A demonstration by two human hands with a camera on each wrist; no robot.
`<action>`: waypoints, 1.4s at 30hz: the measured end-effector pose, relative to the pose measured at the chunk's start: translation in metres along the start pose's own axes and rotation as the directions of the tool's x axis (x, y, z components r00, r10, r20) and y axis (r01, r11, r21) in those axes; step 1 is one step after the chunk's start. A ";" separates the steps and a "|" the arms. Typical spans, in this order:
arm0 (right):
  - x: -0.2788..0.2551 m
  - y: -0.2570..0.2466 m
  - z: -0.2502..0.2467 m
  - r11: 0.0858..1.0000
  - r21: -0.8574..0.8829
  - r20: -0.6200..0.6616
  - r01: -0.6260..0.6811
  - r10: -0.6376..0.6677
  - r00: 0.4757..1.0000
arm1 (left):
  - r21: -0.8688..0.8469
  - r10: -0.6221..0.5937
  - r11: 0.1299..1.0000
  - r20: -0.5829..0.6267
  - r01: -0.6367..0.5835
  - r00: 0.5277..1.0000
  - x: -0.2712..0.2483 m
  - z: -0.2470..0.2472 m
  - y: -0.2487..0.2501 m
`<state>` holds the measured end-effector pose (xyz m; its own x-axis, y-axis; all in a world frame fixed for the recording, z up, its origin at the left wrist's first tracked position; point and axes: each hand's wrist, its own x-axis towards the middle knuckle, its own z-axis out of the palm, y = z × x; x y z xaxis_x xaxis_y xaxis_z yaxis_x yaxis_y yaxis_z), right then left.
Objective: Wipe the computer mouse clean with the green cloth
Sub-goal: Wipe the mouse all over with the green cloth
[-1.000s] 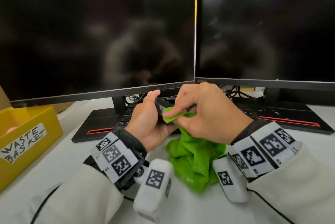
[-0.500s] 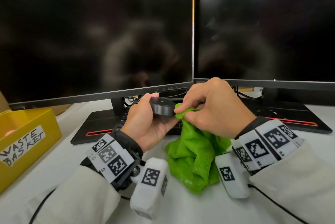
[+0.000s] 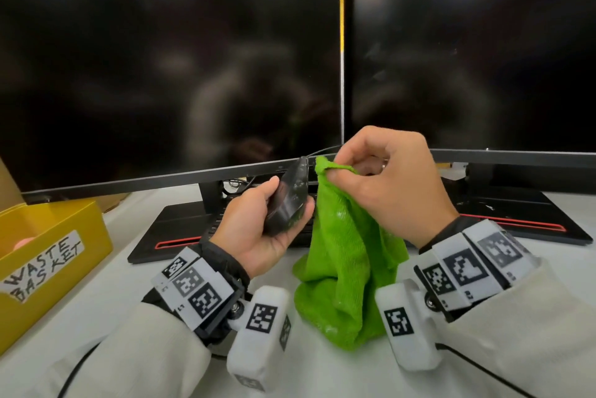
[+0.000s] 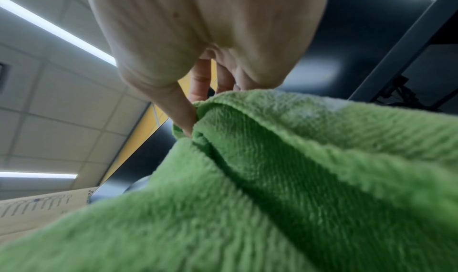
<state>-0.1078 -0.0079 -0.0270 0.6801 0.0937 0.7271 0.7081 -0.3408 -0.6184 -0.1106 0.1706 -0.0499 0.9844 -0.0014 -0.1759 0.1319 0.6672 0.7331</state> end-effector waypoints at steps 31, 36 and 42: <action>0.002 0.007 -0.009 0.980 -0.195 0.037 0.026 -0.020 0.999 | 0.548 0.162 0.802 0.188 -0.240 0.969 -0.003 0.007 -0.016; -0.002 0.001 0.001 0.983 -0.185 0.196 0.017 0.020 0.980 | 0.545 0.257 0.777 0.183 -0.315 0.949 0.005 0.000 -0.012; 0.006 0.017 -0.013 0.973 -0.218 0.138 -0.074 0.106 0.985 | 0.642 0.280 0.659 0.274 -0.392 0.920 0.007 -0.006 -0.015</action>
<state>-0.0948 -0.0254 -0.0294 0.7709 0.1855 0.6094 0.5974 -0.5425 -0.5906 -0.1064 0.1653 -0.0659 0.9746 -0.0192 0.2233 -0.2239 -0.0381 0.9739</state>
